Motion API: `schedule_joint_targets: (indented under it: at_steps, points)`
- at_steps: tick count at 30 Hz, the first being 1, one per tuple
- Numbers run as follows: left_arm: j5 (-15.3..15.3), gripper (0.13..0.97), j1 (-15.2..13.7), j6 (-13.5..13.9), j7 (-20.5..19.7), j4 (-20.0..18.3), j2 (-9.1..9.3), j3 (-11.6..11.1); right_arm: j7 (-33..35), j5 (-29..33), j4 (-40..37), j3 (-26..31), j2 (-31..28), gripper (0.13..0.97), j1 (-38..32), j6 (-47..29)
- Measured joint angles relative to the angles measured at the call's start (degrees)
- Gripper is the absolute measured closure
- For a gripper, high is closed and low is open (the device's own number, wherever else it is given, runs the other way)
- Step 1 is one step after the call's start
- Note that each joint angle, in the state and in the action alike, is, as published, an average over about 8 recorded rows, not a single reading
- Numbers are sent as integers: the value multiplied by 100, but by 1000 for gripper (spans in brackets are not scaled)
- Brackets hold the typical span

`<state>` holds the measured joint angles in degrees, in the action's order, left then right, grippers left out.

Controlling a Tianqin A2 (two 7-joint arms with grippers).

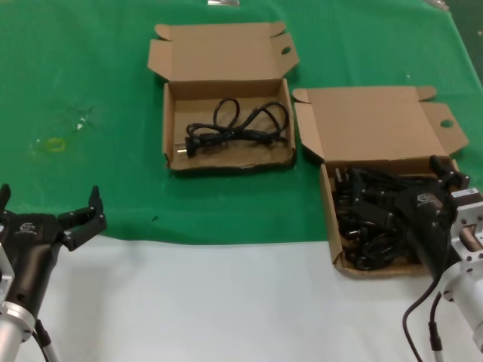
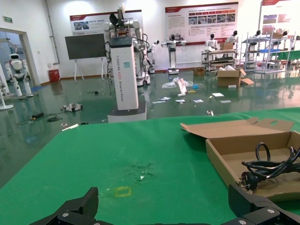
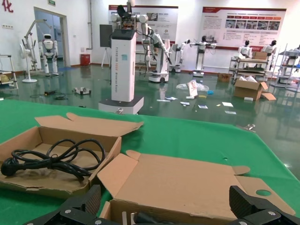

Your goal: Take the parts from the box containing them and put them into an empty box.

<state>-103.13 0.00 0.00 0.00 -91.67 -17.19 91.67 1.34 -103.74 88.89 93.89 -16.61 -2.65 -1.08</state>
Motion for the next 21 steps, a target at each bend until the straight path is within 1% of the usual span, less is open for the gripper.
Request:
schedule_joint_targets:
  at_steps: [21]
  points:
    - [0,132,0,0,0,0,0,0,0,0,0,0,0,129,0,0]
